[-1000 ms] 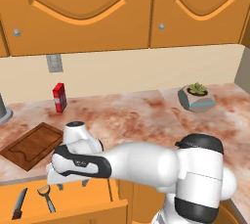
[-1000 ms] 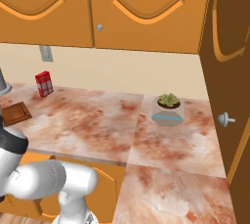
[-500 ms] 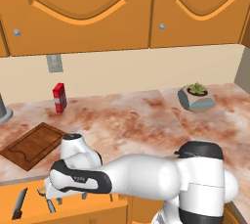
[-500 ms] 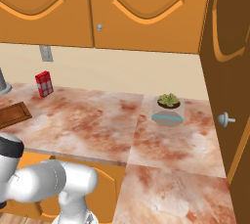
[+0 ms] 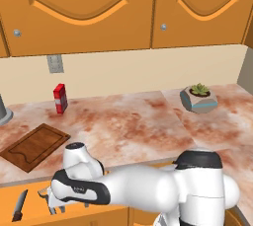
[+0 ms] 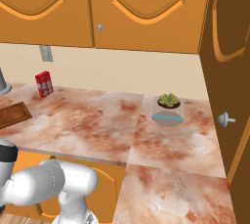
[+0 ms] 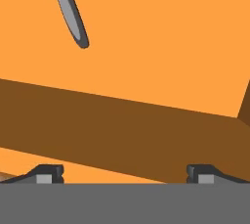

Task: Open the drawer on the left and place the cutting tools on the cutting board.

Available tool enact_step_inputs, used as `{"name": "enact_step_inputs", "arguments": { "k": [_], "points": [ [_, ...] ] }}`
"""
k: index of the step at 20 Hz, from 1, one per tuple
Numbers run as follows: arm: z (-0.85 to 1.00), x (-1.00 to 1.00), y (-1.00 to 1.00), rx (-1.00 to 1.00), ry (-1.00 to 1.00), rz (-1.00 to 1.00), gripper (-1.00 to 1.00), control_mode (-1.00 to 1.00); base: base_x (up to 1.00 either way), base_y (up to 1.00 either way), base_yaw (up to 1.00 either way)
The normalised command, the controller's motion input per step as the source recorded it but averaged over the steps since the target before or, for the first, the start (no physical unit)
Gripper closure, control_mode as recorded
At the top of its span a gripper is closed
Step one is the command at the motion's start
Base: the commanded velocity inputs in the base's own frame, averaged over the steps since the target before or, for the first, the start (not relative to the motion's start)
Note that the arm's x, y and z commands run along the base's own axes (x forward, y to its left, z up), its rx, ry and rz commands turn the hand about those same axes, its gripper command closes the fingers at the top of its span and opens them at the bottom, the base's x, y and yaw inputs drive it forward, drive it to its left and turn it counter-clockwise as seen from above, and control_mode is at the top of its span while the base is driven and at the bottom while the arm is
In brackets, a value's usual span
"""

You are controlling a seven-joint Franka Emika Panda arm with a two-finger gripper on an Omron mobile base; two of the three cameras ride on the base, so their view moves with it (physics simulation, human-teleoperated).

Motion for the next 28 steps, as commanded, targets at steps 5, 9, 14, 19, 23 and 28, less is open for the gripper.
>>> {"name": "enact_step_inputs", "arguments": {
  "k": [5,9,14,19,23,28],
  "points": [
    [-0.07,0.05,0.01,0.0,0.04,0.0,-1.0,-1.0,0.0,0.0,0.0],
    [0.0,0.15,0.09,-0.01,0.06,0.0,-1.0,-1.0,0.0,0.0,0.0],
    [-0.04,0.01,0.03,0.0,0.08,0.0,-1.0,-1.0,0.0,0.0,0.0],
    [-0.14,-0.15,0.0,0.0,0.05,0.0,-1.0,-1.0,0.0,0.0,0.0],
    [-0.18,-0.29,0.0,0.0,0.0,0.0,-1.0,-1.0,0.0,0.0,0.0],
    [-0.11,-0.39,0.0,0.0,0.0,0.0,-1.0,-1.0,0.0,0.0,0.0]
  ]
}}
